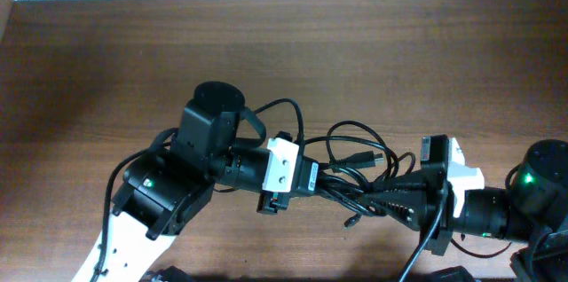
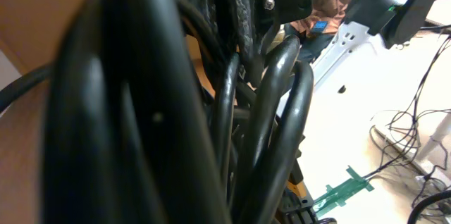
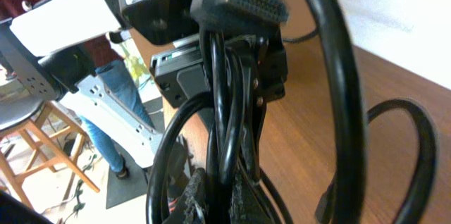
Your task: Untangle cables
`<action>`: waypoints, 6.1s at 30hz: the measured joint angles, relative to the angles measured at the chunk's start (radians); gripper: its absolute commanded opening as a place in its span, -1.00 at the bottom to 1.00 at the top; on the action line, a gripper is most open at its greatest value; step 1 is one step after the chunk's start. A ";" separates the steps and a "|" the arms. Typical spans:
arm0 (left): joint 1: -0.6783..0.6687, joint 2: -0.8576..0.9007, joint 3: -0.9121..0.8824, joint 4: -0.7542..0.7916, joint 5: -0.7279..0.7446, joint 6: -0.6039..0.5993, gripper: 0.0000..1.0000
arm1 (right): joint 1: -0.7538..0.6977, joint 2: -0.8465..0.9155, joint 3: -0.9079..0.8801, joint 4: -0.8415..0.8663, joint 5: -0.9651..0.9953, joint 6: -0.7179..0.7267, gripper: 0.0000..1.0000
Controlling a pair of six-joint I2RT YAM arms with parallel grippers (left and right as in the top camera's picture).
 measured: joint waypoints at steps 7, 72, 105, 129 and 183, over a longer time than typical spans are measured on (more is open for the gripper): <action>-0.026 0.006 0.000 -0.003 0.016 -0.004 -1.00 | 0.000 0.002 0.000 0.047 -0.006 0.005 -0.93; -0.232 0.039 0.001 -0.030 -0.016 0.007 -1.00 | -0.002 0.180 0.008 0.234 0.333 -0.035 0.86; 0.116 0.037 0.001 0.001 0.019 -0.381 -1.00 | -0.003 -0.037 0.008 -0.014 0.336 -0.221 0.98; 0.041 0.037 0.001 0.100 -0.027 -0.462 0.12 | -0.003 0.104 0.008 -0.024 0.094 -0.304 -0.92; 0.257 -0.047 0.001 0.030 -0.215 -0.970 0.98 | -0.002 0.109 0.007 0.455 0.388 0.743 -0.92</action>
